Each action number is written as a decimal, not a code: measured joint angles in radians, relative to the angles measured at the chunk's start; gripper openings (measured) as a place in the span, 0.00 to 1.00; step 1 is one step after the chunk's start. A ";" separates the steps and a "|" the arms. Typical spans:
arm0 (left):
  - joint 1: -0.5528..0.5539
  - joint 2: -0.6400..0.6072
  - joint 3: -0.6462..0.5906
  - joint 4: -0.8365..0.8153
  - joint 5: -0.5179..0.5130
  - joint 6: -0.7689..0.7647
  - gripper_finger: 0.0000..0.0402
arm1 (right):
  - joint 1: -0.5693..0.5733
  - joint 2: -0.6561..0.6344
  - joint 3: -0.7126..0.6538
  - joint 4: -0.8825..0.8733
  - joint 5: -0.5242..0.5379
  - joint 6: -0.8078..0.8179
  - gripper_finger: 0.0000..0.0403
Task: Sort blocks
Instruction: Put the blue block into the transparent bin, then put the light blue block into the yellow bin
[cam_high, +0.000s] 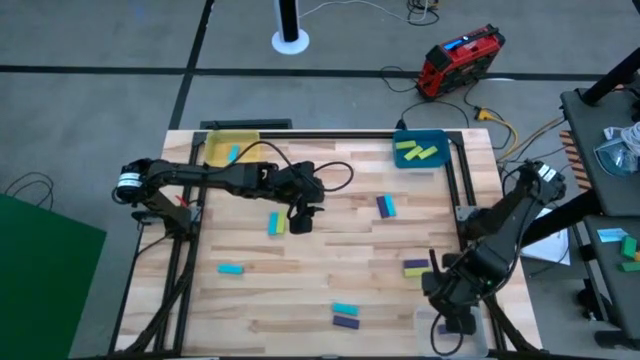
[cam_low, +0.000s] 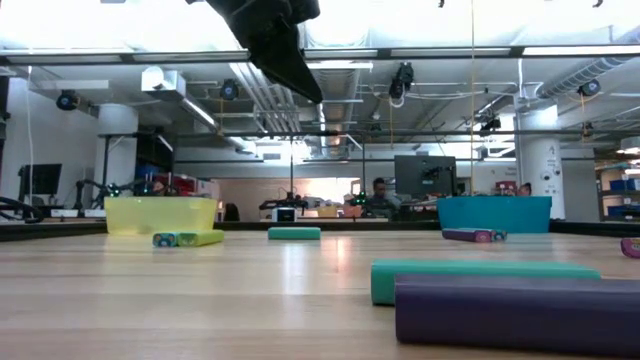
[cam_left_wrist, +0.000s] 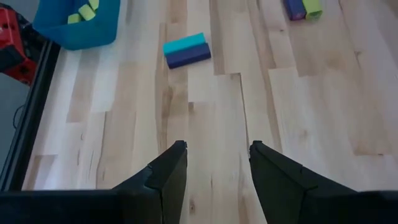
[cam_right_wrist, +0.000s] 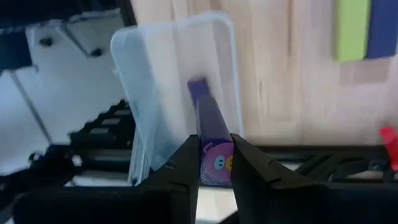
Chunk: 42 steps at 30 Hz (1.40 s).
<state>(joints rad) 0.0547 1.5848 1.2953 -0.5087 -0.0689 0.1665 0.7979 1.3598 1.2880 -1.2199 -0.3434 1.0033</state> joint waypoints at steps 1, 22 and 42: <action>0.000 0.000 0.000 0.001 0.000 0.000 0.38 | 0.005 0.003 -0.001 0.003 0.021 0.006 0.15; 0.000 -0.011 0.020 0.159 0.052 -0.050 0.38 | -0.128 -0.036 -0.002 0.115 0.320 -0.027 0.03; -0.001 -0.269 0.114 0.083 0.167 -0.091 0.34 | -0.708 -0.046 -0.001 0.640 0.481 -0.513 0.02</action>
<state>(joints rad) 0.0540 1.3158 1.4098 -0.4259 0.0982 0.0758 0.0902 1.3136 1.2869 -0.5797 0.1377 0.4902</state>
